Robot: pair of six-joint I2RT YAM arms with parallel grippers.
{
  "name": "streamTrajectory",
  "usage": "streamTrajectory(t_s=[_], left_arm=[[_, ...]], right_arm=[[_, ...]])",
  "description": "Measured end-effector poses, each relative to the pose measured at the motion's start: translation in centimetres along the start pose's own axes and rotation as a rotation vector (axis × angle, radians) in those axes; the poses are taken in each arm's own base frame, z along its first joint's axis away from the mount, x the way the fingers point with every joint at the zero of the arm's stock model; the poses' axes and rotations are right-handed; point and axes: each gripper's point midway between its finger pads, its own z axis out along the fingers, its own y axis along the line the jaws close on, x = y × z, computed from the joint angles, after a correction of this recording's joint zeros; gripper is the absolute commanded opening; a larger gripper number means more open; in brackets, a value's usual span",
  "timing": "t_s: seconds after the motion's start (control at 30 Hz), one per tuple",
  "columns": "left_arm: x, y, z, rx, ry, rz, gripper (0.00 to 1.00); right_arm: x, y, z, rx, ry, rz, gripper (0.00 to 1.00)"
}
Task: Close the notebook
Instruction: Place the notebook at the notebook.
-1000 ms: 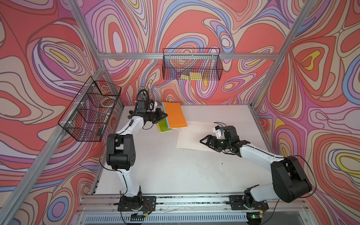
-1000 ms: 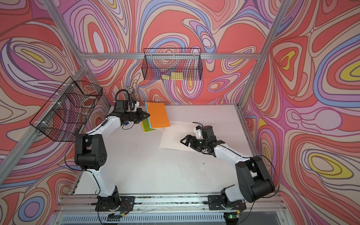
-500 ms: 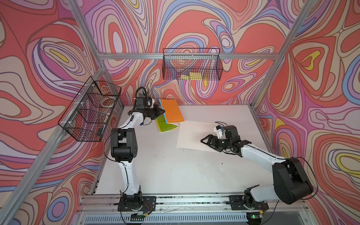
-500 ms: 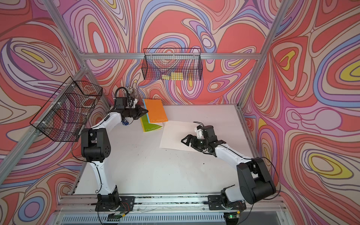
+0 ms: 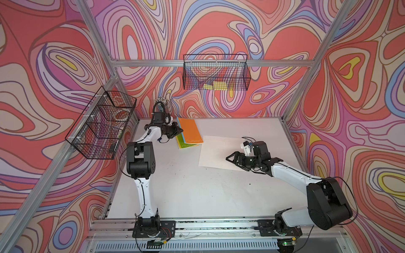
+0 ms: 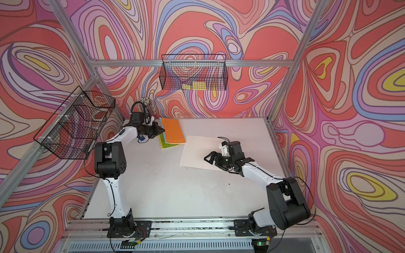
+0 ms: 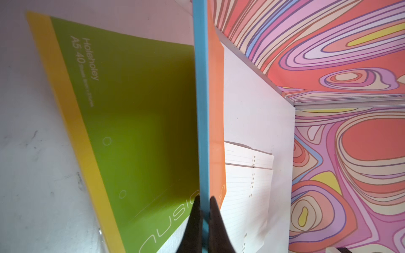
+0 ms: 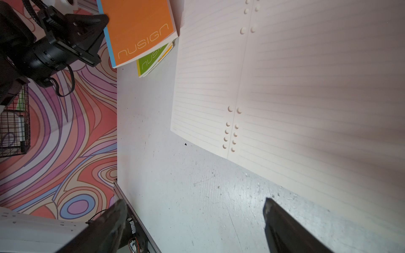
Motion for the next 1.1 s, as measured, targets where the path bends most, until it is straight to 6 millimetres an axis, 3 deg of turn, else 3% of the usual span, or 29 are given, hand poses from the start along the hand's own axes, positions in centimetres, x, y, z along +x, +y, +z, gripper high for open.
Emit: streamTrajectory(t_s=[0.77,1.1], left_arm=[[0.5,5.4,2.1,-0.184,0.017,0.024,0.0],[0.3,5.9,2.0,-0.213,0.01,0.046,0.0]], right_arm=[[0.2,-0.3,0.0,0.014,0.008,0.011,0.98],[0.2,-0.4,0.0,0.016,0.006,0.011,0.98]])
